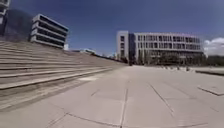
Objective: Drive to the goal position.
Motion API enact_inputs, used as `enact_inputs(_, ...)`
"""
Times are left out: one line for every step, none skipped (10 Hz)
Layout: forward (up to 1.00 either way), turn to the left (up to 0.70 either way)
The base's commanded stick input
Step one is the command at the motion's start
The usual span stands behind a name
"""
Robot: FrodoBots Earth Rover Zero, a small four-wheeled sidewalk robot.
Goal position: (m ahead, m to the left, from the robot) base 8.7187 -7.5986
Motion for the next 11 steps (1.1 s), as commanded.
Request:
enact_inputs(0.7, 0.0)
enact_inputs(0.7, 0.0)
enact_inputs(0.7, 0.0)
enact_inputs(0.7, 0.0)
enact_inputs(0.7, 0.0)
enact_inputs(0.7, 0.0)
enact_inputs(0.7, 0.0)
enact_inputs(0.7, 0.0)
enact_inputs(0.7, 0.0)
enact_inputs(0.7, 0.0)
enact_inputs(0.7, 0.0)
